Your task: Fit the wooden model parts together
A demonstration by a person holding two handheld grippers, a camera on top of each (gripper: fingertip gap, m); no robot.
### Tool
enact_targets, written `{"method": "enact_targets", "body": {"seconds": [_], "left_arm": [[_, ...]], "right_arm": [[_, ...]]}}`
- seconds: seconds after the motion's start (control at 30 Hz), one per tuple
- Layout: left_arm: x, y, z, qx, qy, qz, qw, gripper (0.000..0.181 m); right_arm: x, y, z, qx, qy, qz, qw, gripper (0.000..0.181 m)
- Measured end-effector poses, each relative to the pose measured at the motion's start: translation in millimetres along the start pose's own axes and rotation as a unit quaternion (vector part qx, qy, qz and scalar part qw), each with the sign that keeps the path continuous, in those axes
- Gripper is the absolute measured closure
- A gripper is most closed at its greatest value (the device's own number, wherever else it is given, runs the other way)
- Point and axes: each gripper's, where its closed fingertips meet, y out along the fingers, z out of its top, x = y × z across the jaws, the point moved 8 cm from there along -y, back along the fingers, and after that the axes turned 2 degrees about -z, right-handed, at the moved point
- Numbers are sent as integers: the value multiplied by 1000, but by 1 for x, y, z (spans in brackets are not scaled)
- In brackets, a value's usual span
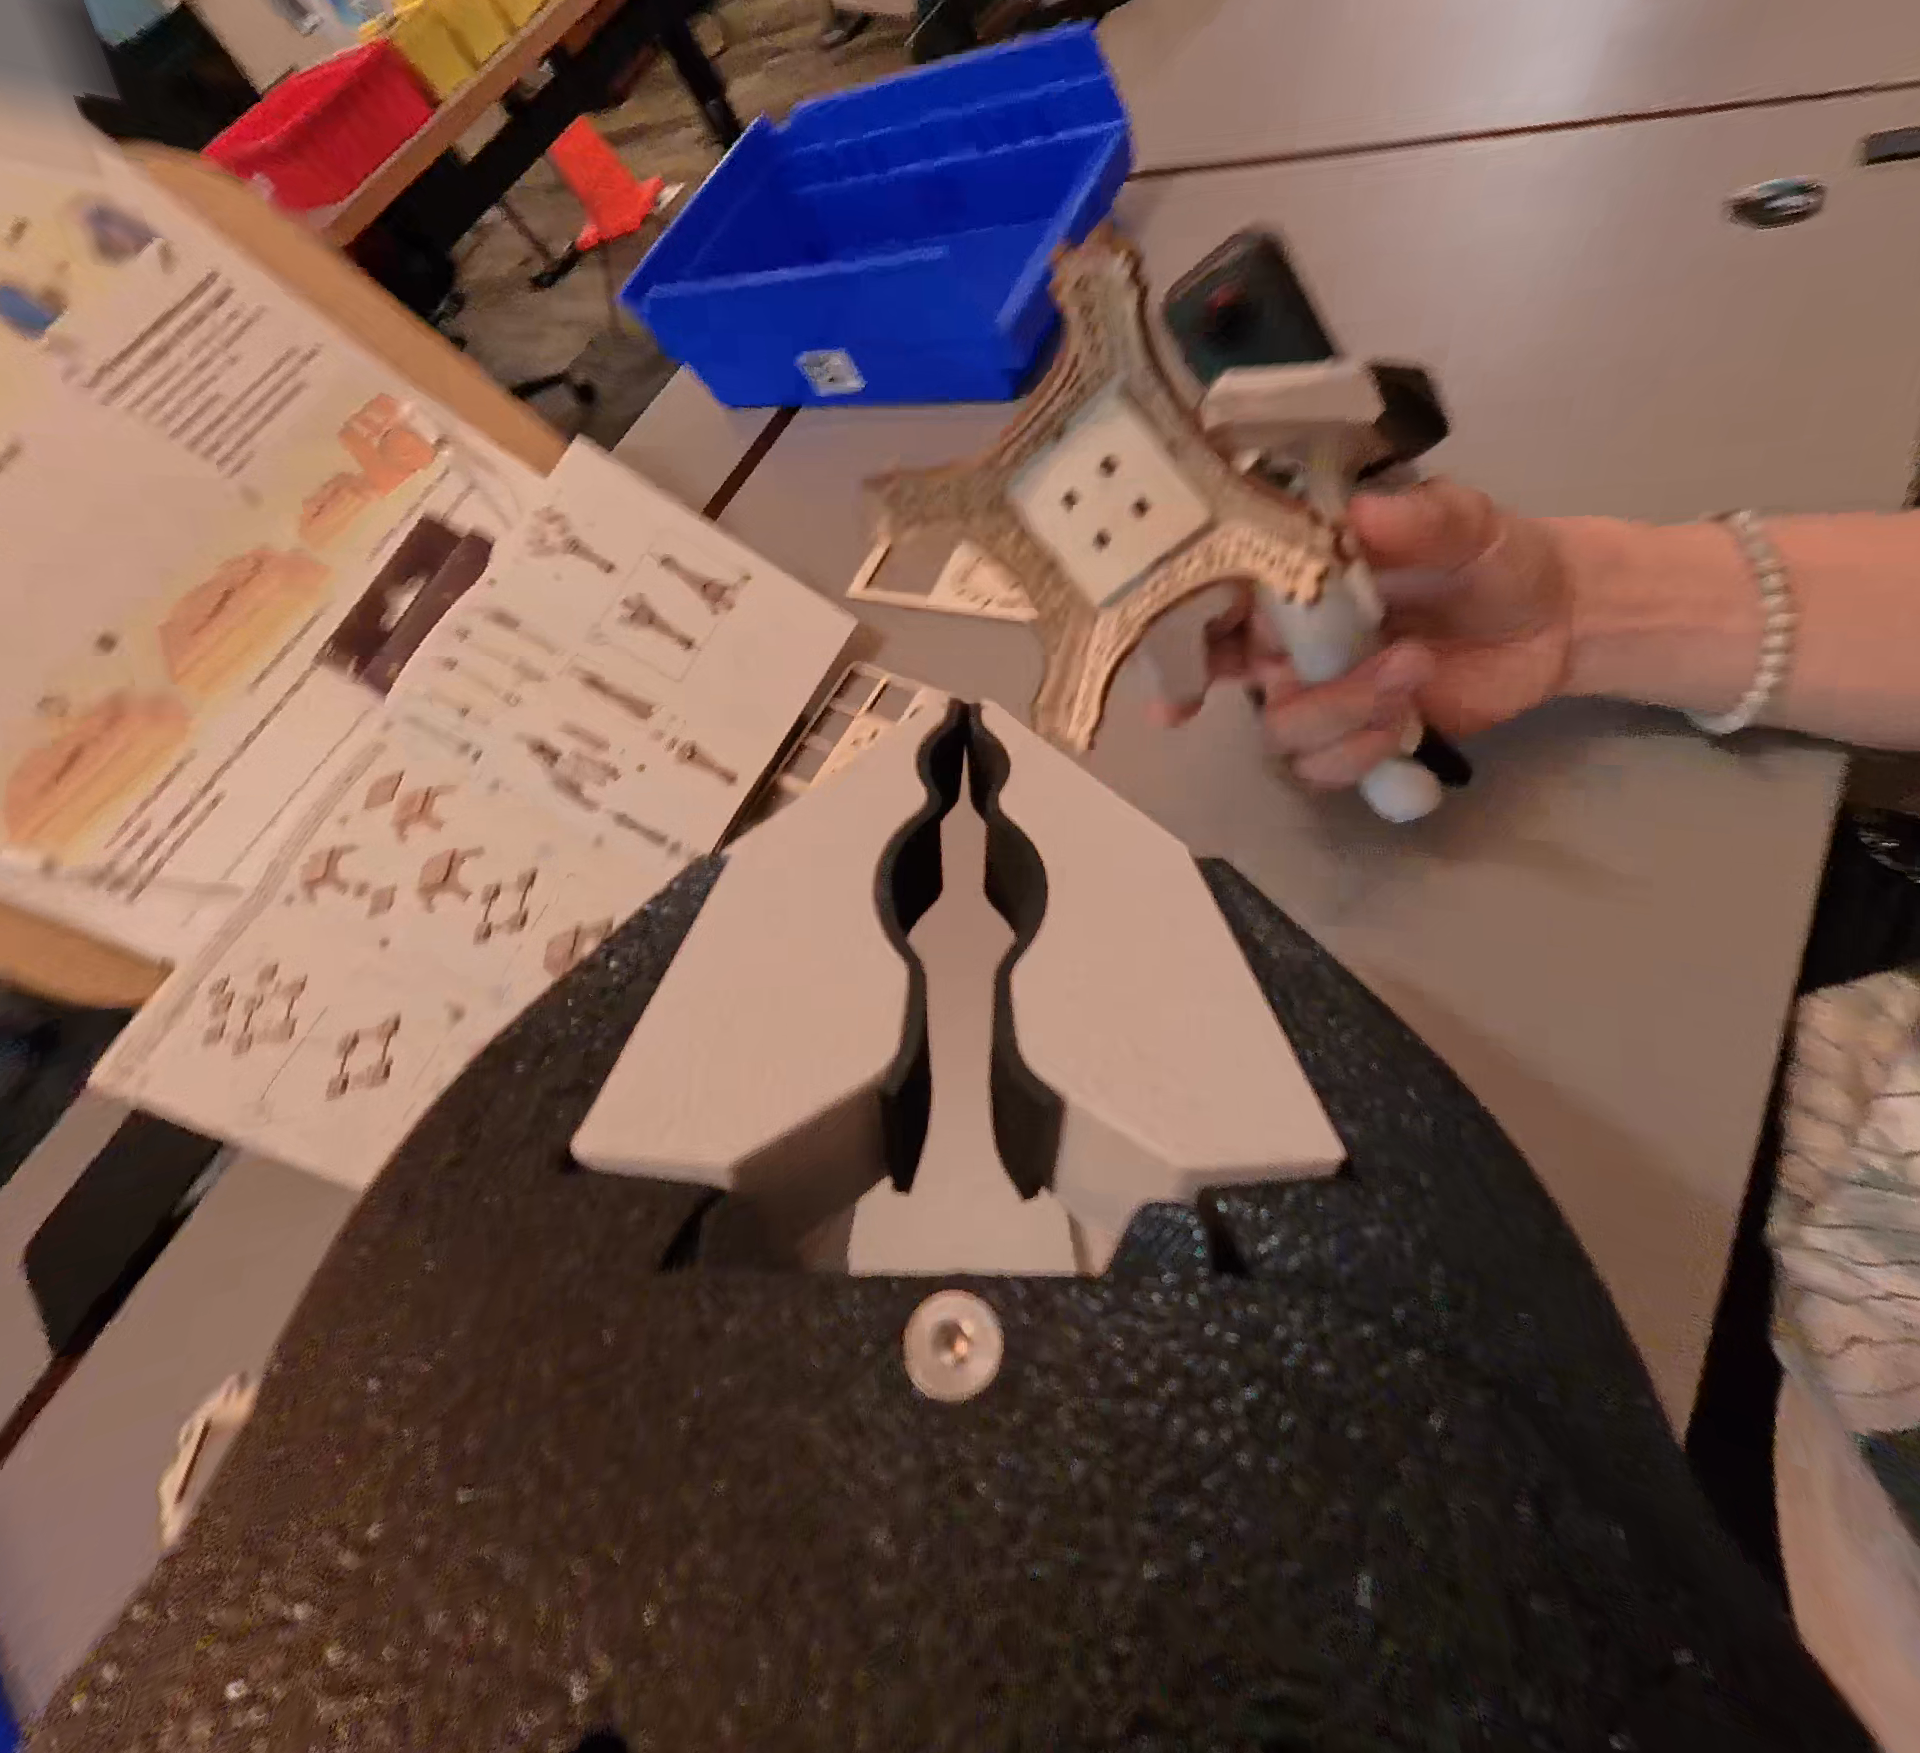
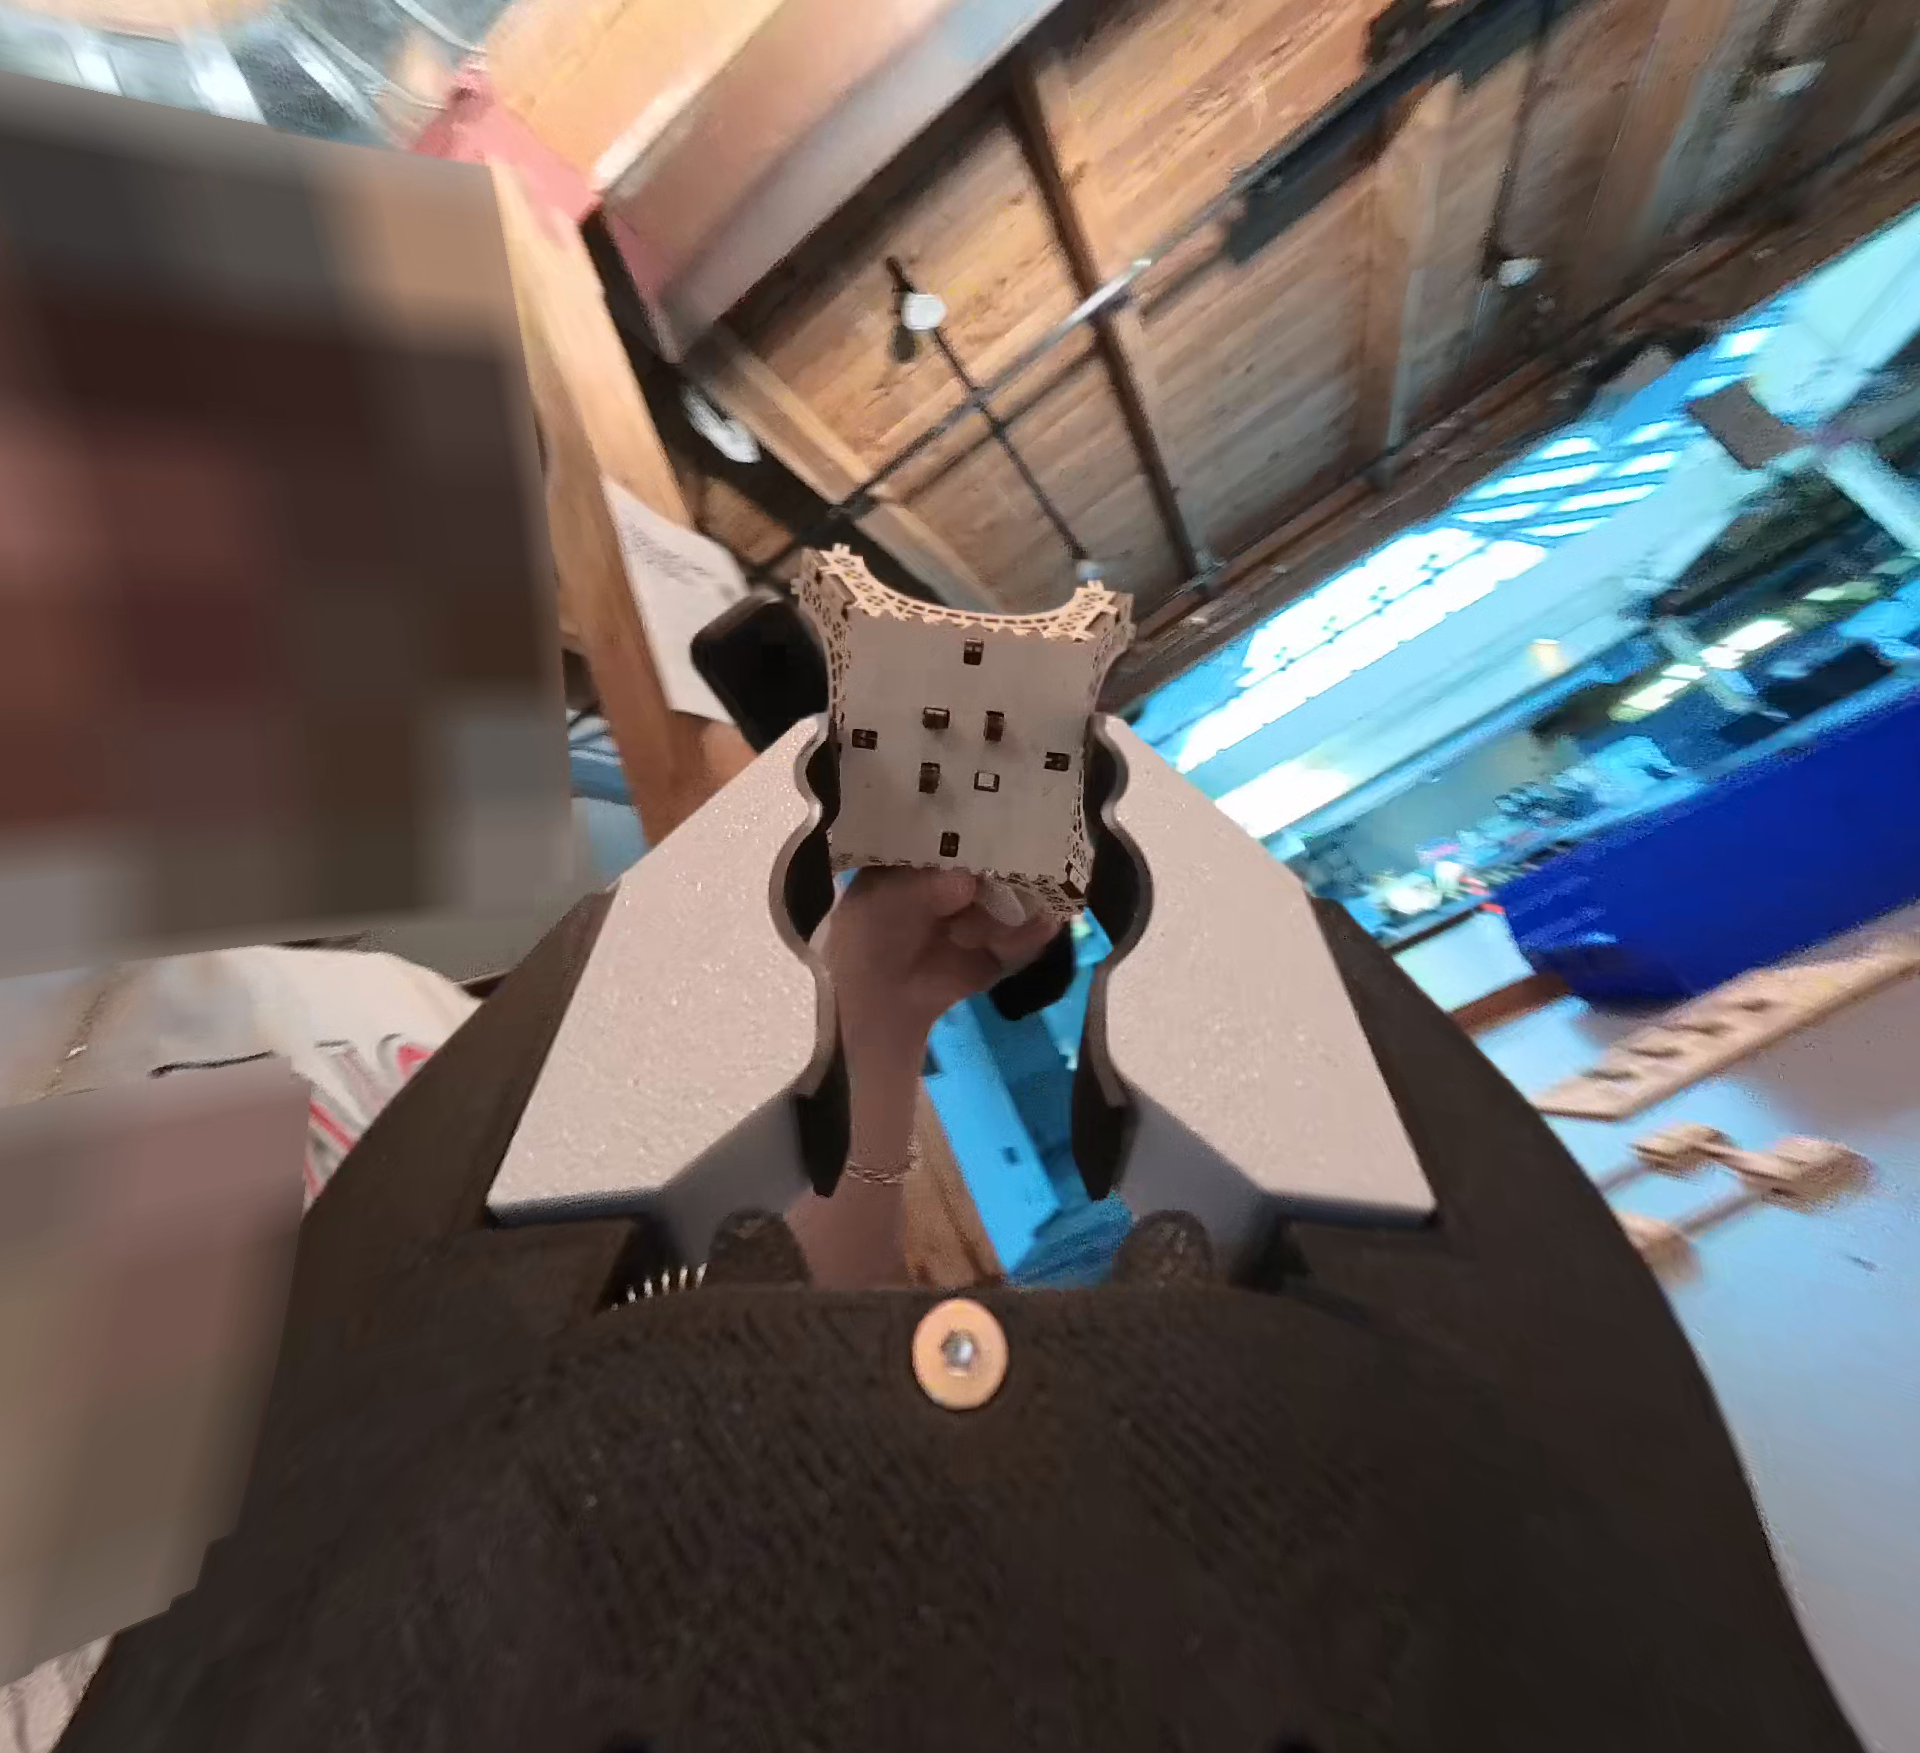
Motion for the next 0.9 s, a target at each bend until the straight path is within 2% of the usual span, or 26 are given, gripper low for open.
{"method": "enact_targets", "body": {"seconds": [0.03, 0.1, 0.17, 0.23, 0.3, 0.37, 0.47, 0.6, 0.7, 0.73, 0.9], "left_arm": [[-7, -2, -10, -11, -12, 18, 1000, 181], [-18, -3, -34, -32, -43, 44, 998, 181], [-24, 0, -60, -65, -68, 48, 994, 181], [-24, 9, -82, -88, -72, 43, 993, 181], [-19, 21, -97, -101, -80, 24, 991, 181], [-13, 33, -103, -93, -88, 2, 992, 181], [-5, 44, -98, -56, -87, -15, 995, 181], [-4, 46, -88, -2, -94, -16, 995, 181], [-6, 47, -90, 3, -111, -12, 994, 181], [-6, 48, -91, 3, -115, -10, 993, 181], [-9, 50, -86, 18, -117, -3, 993, 181]], "right_arm": [[2, -5, 6, -7, -11, -29, 1000, 136], [2, -12, 16, -45, -67, -93, 992, 136], [4, -17, 22, -134, -168, -187, 959, 135], [5, -22, 24, -229, -286, -267, 891, 135], [3, -21, 25, -285, -366, -315, 828, 135], [0, -16, 22, -330, -419, -342, 774, 136], [-2, -7, 13, -395, -473, -369, 696, 136], [-5, 1, 7, -423, -515, -376, 644, 136], [-5, 1, 5, -443, -544, -383, 601, 135], [-5, 1, 5, -442, -547, -383, 599, 136], [-12, 6, 7, -400, -569, -362, 621, 136]]}}
